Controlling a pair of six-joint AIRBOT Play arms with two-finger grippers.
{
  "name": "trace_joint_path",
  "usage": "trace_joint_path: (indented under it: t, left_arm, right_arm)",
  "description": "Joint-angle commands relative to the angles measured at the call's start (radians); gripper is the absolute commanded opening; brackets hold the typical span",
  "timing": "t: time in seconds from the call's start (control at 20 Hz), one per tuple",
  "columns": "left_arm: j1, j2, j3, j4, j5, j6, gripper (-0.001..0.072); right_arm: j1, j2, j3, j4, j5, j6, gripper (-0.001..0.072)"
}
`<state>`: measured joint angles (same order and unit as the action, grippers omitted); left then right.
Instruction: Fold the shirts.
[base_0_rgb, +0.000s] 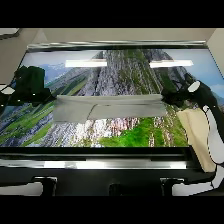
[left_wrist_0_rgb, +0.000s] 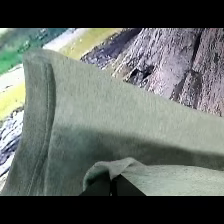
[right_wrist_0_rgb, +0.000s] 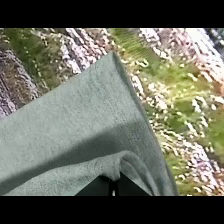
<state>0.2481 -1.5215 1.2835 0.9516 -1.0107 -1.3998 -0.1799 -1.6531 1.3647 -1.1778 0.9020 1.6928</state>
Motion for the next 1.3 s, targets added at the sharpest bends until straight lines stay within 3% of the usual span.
trace_joint_path:
  t: [0.0, 0.05, 0.1, 0.15, 0.2, 0.25, 0.35, 0.8, 0.9, 0.95, 1.0, 1.1, 1.15, 1.2, 1.25]
  left_arm:
    - [-0.006, -0.138, 0.064, 0.001, -0.011, -0.034, 0.0027]
    - [-0.006, -0.163, 0.064, 0.001, -0.033, -0.033, 0.0028]
    - [-0.006, -0.177, 0.064, 0.001, -0.045, -0.032, 0.0035]
    - [-0.006, -0.182, 0.064, 0.001, -0.046, -0.029, 0.0166]
    - [-0.005, -0.179, 0.065, 0.001, -0.047, -0.029, 0.0434]
    - [0.000, -0.171, 0.068, 0.001, -0.056, -0.029, 0.0628]
    - [0.014, -0.150, 0.084, 0.001, -0.098, -0.029, 0.0632]
    - [-0.035, 0.043, 0.084, -0.002, -0.149, -0.010, 0.0628]
    - [-0.081, 0.066, 0.084, -0.003, -0.149, -0.011, 0.0626]
    - [-0.109, 0.068, 0.084, -0.003, -0.149, -0.011, 0.0620]
    - [-0.145, 0.065, 0.083, -0.003, -0.149, -0.010, 0.0540]
    - [-0.226, 0.047, 0.081, -0.003, -0.132, -0.011, 0.0278]
    - [-0.275, 0.034, 0.077, -0.003, -0.110, -0.011, 0.0081]
    - [-0.336, 0.015, 0.071, -0.004, -0.071, -0.015, 0.0031]
    - [-0.397, -0.008, 0.067, -0.012, -0.032, -0.015, 0.0031]
  right_arm:
    - [0.005, -0.070, 0.020, -0.003, -0.010, 0.034, 0.0051]
    - [0.005, -0.077, 0.020, 0.007, -0.010, 0.036, 0.0053]
    - [0.005, -0.077, 0.020, 0.017, -0.014, 0.036, 0.0116]
    - [0.003, -0.076, 0.028, 0.023, -0.005, 0.035, 0.0299]
    - [-0.004, -0.076, 0.054, 0.024, 0.033, 0.013, 0.0521]
    - [-0.016, -0.076, 0.084, 0.029, 0.074, -0.025, 0.0632]
    - [-0.061, -0.076, 0.121, 0.037, 0.131, -0.059, 0.0687]
    - [-0.047, -0.214, 0.121, 0.188, 0.243, -0.144, 0.0664]
    - [-0.032, -0.227, 0.121, 0.208, 0.206, -0.125, 0.0471]
    - [-0.027, -0.226, 0.121, 0.220, 0.187, -0.119, 0.0246]
    - [-0.028, -0.218, 0.122, 0.265, 0.189, -0.118, 0.0057]
    - [-0.030, -0.171, 0.123, 0.346, 0.194, -0.175, 0.0048]
    - [-0.029, -0.129, 0.124, 0.375, 0.212, -0.203, 0.0047]
    - [-0.027, -0.083, 0.124, 0.390, 0.239, -0.209, 0.0047]
    - [-0.024, -0.032, 0.124, 0.393, 0.270, -0.209, 0.0047]
